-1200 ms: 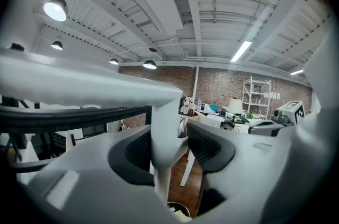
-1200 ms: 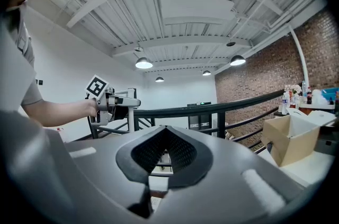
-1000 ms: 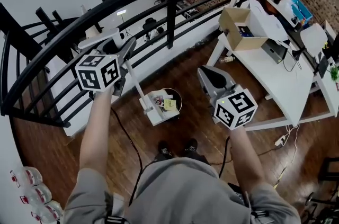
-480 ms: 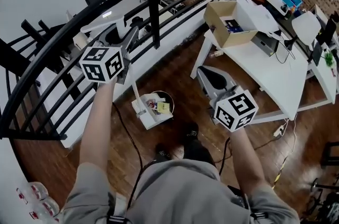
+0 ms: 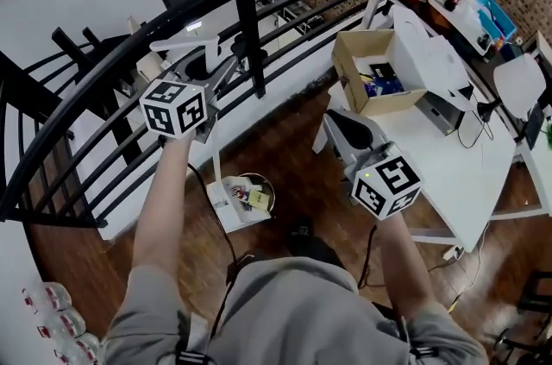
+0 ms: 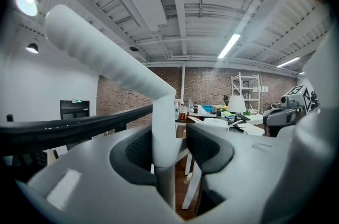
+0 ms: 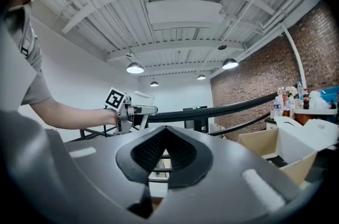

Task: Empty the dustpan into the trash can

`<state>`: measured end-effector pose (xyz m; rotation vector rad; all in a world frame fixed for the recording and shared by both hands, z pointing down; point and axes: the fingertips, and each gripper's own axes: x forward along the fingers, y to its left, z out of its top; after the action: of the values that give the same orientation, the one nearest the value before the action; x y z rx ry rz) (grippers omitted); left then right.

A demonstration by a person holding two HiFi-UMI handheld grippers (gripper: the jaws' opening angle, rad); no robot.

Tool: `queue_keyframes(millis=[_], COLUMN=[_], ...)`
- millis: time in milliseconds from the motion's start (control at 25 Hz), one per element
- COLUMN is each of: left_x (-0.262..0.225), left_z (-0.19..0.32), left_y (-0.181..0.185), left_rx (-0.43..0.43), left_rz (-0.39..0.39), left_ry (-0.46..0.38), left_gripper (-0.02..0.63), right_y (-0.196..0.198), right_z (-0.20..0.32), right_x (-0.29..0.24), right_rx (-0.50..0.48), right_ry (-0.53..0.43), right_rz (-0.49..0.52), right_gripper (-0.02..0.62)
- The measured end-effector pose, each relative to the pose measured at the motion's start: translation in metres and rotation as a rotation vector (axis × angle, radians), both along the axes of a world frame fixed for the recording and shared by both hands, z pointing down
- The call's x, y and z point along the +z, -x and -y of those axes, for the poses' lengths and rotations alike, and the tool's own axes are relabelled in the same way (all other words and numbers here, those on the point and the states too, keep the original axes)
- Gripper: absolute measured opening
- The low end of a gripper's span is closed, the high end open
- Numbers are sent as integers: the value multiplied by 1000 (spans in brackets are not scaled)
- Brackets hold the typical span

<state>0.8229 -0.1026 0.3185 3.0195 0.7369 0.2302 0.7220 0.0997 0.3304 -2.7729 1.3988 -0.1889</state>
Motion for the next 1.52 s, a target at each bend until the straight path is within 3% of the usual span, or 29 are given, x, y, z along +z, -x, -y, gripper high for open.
queue_keyframes(millis=[320,600,840,1240,1520], left_x=[24,48,58,55,33], left_z=[-36,-59,-70,-68,-44], left_y=[-66,-120,-143,-139,-97], left_rx=[34,79,109,123,107], left_rz=[71,123,145,146,111], left_ry=[-22,-2,23,49,73], left_gripper=[173,164,158,153,153], right_y=[-50,-85,-104,-107,-90], right_z=[-21,-44,-59,-53,-31], right_x=[10,17,9,3,-6], right_rx=[-26,55,107,106,34], right_ry=[-5,6,6,7,1], right_rz=[38,56,43,34,14], right_gripper=[-2,-2,-2,-2,-2])
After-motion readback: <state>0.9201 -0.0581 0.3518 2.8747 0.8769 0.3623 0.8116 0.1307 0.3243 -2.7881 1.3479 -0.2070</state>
